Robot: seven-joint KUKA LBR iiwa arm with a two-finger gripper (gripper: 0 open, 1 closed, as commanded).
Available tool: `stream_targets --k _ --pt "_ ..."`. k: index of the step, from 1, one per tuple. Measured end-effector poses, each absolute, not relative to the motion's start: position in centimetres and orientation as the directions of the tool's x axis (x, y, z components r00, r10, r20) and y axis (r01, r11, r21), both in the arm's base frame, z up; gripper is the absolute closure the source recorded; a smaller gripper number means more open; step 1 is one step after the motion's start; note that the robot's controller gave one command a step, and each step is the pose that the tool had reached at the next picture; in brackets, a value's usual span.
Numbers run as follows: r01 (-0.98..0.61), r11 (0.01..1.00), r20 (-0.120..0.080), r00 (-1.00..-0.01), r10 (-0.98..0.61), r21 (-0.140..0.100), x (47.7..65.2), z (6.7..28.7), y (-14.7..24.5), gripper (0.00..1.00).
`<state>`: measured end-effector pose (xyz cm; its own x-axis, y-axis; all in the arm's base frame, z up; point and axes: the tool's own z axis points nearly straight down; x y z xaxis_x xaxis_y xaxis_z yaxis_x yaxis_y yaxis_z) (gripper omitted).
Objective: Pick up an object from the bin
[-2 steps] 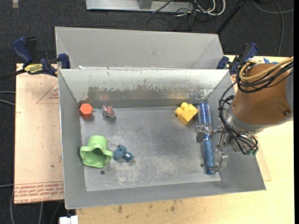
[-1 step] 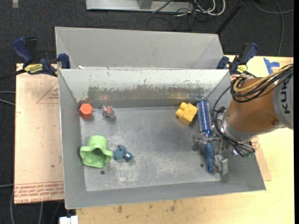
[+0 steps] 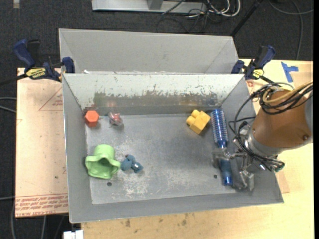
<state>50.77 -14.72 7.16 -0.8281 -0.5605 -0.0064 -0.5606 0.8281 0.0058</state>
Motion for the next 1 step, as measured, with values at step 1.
stream_targets --k 1 --pt "-0.566 0.824 -0.007 -0.824 -0.566 0.008 50.8 7.11 -14.54 1.0"
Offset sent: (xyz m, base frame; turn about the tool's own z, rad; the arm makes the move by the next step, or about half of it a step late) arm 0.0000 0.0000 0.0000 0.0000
